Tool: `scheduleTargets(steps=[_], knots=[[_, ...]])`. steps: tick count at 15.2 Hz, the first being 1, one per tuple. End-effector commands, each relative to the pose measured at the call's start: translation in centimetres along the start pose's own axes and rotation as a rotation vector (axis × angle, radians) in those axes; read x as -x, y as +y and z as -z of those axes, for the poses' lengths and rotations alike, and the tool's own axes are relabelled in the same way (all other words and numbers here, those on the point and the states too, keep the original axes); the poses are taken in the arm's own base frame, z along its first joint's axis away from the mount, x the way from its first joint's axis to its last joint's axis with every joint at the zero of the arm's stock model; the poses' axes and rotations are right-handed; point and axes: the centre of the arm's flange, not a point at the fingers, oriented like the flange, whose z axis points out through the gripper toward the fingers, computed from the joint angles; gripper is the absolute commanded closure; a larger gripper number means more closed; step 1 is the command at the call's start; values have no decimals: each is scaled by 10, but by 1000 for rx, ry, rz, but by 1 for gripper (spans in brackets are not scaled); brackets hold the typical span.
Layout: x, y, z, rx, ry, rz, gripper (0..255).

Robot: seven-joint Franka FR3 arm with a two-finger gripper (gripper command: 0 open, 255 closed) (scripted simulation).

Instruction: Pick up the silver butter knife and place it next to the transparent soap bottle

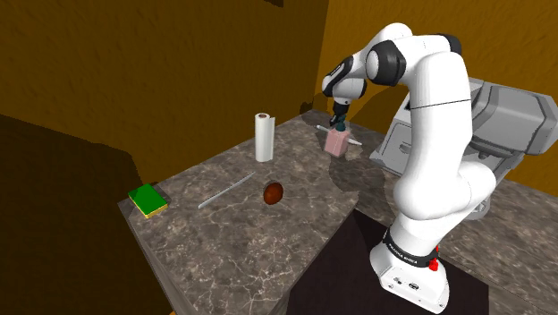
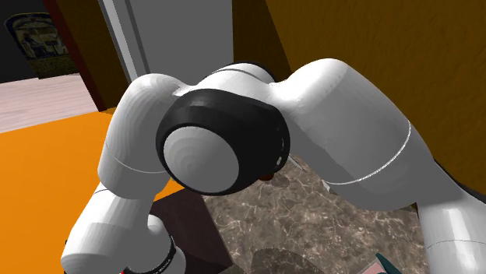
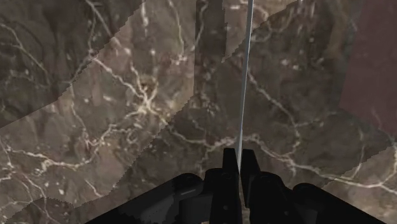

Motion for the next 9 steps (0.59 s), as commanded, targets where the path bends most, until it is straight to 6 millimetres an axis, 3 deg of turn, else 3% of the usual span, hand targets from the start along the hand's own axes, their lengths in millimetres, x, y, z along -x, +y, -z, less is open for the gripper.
scheduleTargets(steps=[1,2,7,9], knots=[[0,0,0,0,0,0,255],[0,0,0,0,0,0,0],[0,0,0,0,0,0,0],[0,0,26,0,0,0,0]])
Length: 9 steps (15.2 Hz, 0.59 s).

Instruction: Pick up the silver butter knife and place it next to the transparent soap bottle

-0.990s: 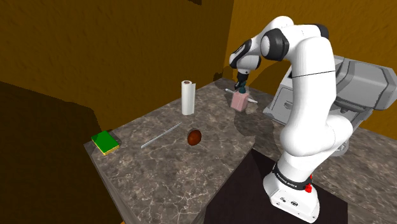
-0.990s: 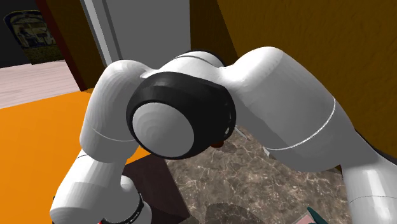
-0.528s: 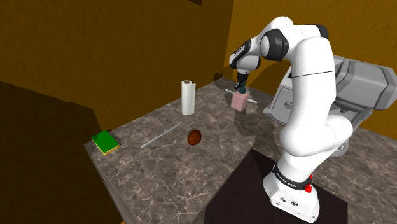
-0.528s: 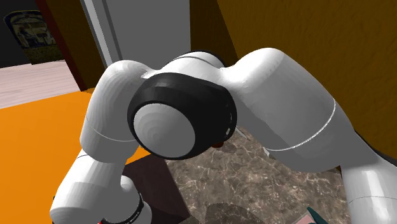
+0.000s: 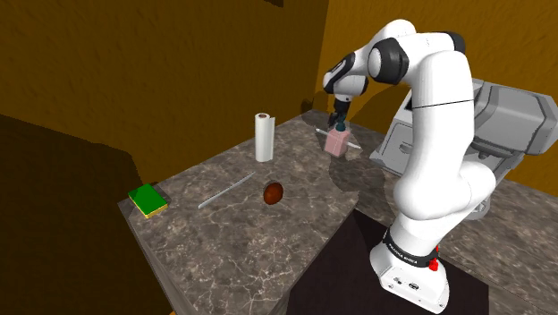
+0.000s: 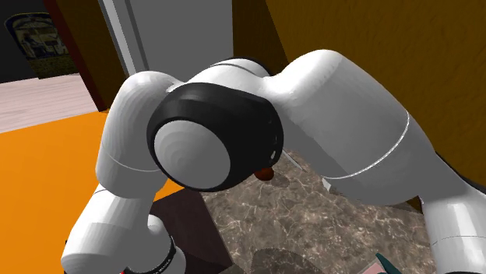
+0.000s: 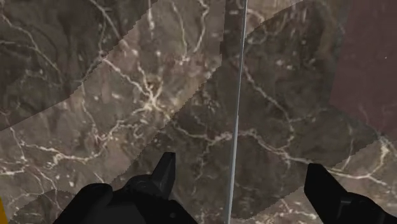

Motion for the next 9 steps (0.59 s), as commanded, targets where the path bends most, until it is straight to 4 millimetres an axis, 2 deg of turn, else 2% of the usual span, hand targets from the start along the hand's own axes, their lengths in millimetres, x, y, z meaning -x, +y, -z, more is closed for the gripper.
scheduleTargets(steps=[1,2,9], knots=[[-1,0,24,0,0,0,0],[-1,0,34,0,0,0,0],[-1,0,34,0,0,0,0]])
